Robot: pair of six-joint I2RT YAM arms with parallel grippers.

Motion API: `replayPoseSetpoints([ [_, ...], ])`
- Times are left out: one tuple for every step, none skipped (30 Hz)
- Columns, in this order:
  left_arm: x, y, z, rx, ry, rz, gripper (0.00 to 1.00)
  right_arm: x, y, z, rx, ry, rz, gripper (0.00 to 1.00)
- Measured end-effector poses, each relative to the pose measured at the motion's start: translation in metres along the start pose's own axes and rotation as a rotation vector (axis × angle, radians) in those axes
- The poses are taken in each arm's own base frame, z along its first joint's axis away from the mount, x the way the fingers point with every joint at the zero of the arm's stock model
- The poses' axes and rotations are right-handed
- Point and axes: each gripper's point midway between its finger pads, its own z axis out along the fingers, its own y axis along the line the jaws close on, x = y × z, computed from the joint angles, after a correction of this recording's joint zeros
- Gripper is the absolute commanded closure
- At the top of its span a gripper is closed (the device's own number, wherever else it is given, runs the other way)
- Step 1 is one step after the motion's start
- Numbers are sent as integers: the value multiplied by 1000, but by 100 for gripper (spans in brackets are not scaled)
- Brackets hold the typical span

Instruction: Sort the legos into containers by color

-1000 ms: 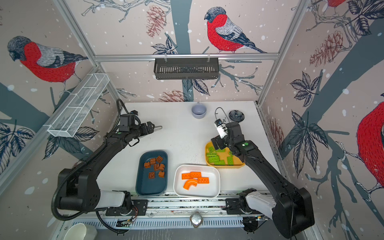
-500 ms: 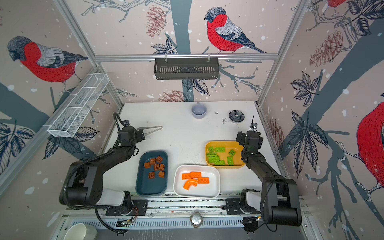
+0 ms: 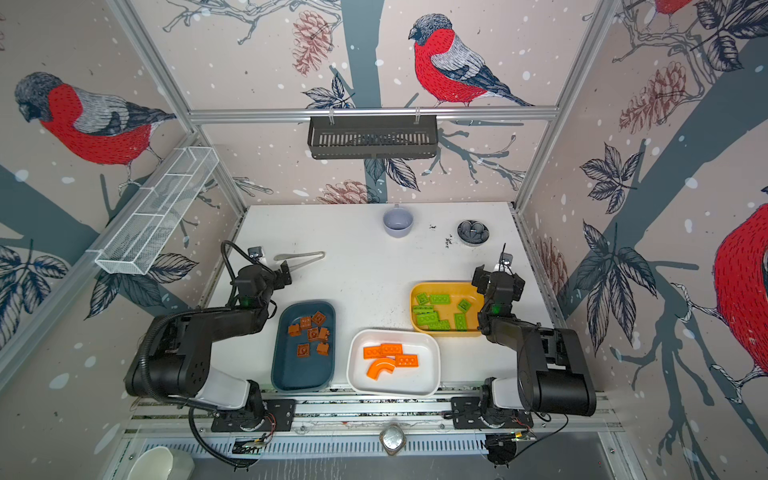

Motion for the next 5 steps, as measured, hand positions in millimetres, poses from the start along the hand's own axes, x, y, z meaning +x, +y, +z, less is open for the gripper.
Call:
replayPoseSetpoints([
  [-2,-1,0,4,-9,1,3,-2,-1,0,3,-9,2,1],
  [-4,-3,0,17,-17,0,3,-4,-1,0,4,-16,4,1],
  [-6,-4,0,20,-24,-1,3,-4,-1,0,4,-19,5,1],
  [-7,-4,0,23,-29,-2,3,-5,-1,-1,4,-23,6,1],
  [-8,-6,0,32,-31,-1,3,-5,-1,-1,4,-24,6,1],
])
